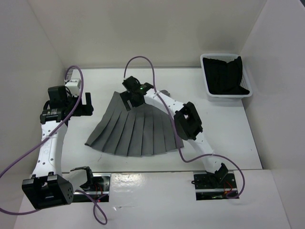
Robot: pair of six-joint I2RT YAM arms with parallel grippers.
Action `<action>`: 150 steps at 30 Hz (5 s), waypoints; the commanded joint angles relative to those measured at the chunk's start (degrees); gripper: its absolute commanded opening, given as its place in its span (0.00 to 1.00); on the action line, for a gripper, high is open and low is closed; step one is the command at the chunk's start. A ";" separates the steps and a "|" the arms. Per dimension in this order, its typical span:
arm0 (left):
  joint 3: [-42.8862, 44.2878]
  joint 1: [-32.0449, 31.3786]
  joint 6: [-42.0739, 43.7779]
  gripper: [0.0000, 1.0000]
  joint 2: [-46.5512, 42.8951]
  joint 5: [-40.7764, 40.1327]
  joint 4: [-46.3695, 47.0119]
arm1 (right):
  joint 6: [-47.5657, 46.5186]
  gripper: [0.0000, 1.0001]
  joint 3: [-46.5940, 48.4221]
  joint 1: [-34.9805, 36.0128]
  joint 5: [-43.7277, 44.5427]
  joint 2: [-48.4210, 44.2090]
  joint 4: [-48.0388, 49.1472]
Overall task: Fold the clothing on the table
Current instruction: Flatten the skirt out, then fold the skirt
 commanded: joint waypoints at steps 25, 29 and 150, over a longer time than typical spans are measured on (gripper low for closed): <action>-0.63 0.23 -1.13 1.00 -1.26 -0.07 1.34 | 0.54 0.99 -8.89 -3.49 -4.02 2.13 1.72; -1.16 0.23 -1.13 1.00 -1.26 -0.07 1.34 | -0.08 0.99 -15.38 -4.01 -4.54 -0.15 3.30; 23.97 -21.31 -3.76 0.53 53.76 13.20 12.24 | -15.64 0.87 -52.50 -26.60 -19.04 -45.25 16.66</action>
